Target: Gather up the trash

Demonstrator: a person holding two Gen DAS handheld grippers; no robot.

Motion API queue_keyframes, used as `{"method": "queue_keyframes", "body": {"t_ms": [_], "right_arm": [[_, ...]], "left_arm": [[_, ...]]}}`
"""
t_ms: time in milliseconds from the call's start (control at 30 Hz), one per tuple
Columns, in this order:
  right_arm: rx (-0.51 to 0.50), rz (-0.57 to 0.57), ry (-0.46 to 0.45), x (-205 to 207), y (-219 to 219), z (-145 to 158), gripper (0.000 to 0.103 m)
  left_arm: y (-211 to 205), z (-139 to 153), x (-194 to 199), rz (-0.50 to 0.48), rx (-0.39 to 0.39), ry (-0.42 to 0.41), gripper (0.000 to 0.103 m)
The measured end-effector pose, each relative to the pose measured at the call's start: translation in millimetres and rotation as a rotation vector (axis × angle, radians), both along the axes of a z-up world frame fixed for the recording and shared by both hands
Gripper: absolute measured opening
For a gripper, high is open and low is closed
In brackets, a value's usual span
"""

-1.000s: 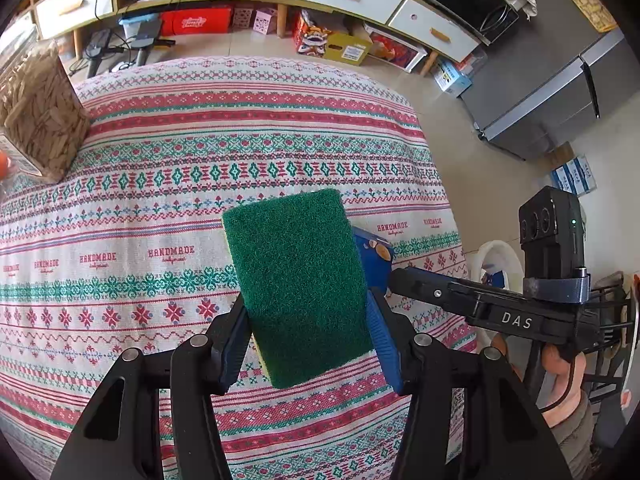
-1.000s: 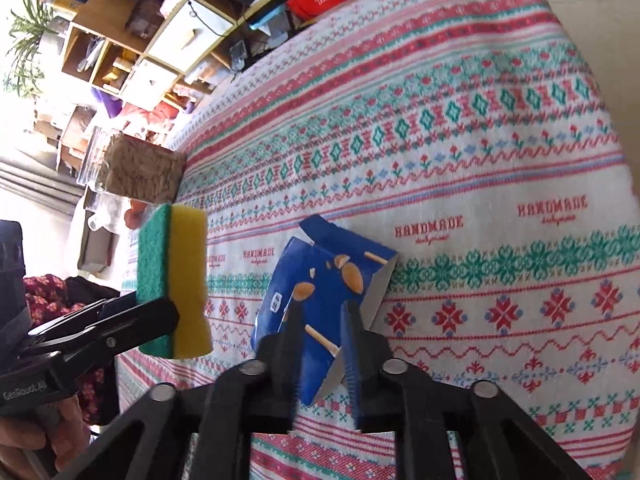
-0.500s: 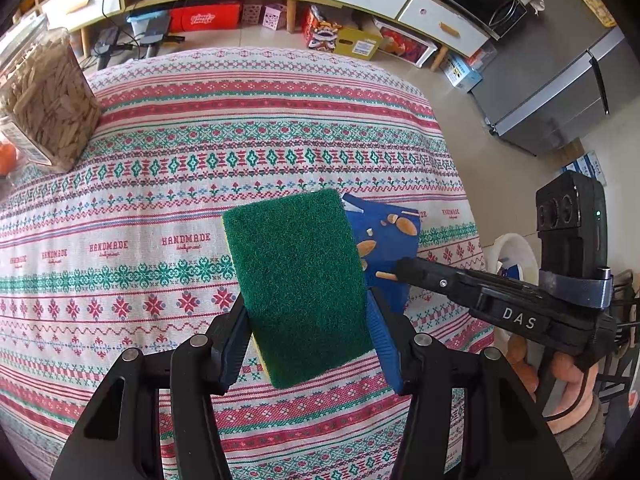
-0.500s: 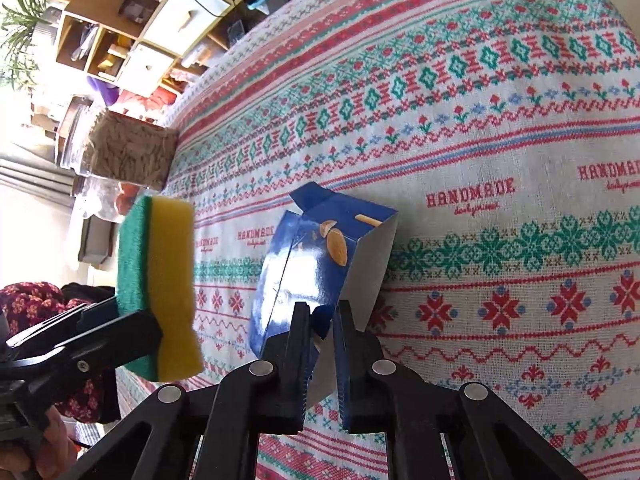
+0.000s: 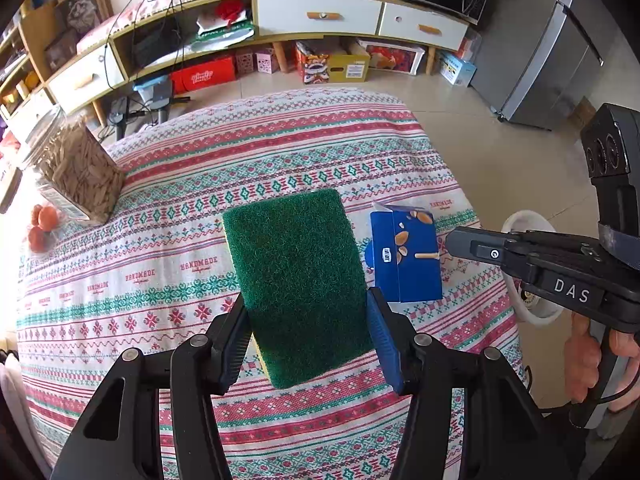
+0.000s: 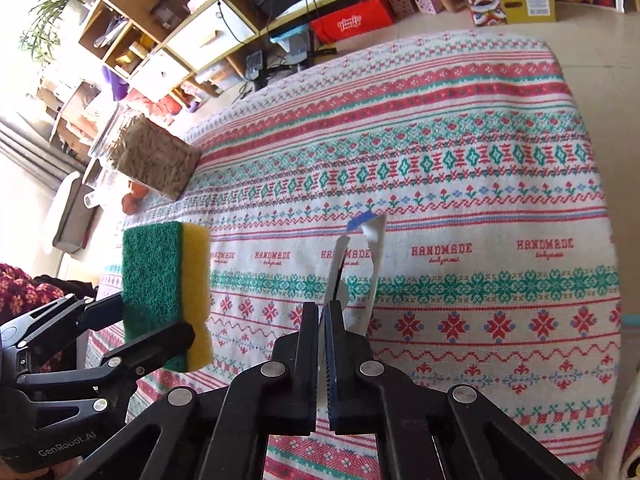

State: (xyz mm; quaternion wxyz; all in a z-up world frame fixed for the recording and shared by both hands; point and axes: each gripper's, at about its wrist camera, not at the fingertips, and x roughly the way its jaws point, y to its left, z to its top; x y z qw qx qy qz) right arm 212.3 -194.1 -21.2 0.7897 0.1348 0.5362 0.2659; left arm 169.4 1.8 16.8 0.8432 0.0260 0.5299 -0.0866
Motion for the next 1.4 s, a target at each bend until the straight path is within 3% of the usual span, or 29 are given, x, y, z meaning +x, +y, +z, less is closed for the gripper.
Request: {"method": "queue_keyframes", "body": {"t_ms": [200,300,367,433,667,767,833,933,1200,1400], "right_arm": [[-0.006,-0.027,-0.027,-13.2,-28.5,9.9,0.002],[0.054,-0.069,0.056,-10.2,-47.5,-8.5,0.008],[0.052,-0.099,0.097,-6.0,-55.5,-24.6,0.020],[0.073,-0.100,0.131,-1.7,-57.6,-38.3,0.044],[0.119,-0.060,0.187,11.5,-39.0,-60.0,0.045],[0.094,-0.050,0.180,14.2,-29.2,-64.6,0.039],[0.083,-0.044,0.171,13.9,-27.0,-65.7,0.015],[0.084,-0.033,0.126,11.7,-25.8,-56.0,0.008],[0.027,-0.027,0.016,-4.2,-36.6,-13.1,0.002],[-0.010,-0.049,-0.063,-25.2,-77.2,15.1,0.002]], "left_arm": [[-21.2,6.5,-7.7,-0.034,-0.020,-0.007,0.058],[-22.5,5.0,-10.6,-0.033,-0.030,0.000,0.058],[-22.2,1.5,-13.4,-0.026,-0.036,0.012,0.058],[-20.4,-1.5,-14.9,-0.016,-0.043,0.022,0.058],[-7.3,-7.2,-10.3,0.014,-0.066,0.037,0.058],[-5.4,-9.7,-7.3,0.020,-0.076,0.049,0.058],[-5.2,-9.0,-5.6,0.024,-0.086,0.049,0.058],[-7.1,-6.3,-3.5,0.023,-0.099,0.046,0.058],[-34.2,-1.7,-4.5,-0.029,-0.125,0.030,0.058],[-65.3,0.0,-2.2,-0.077,-0.150,0.035,0.058]]}}
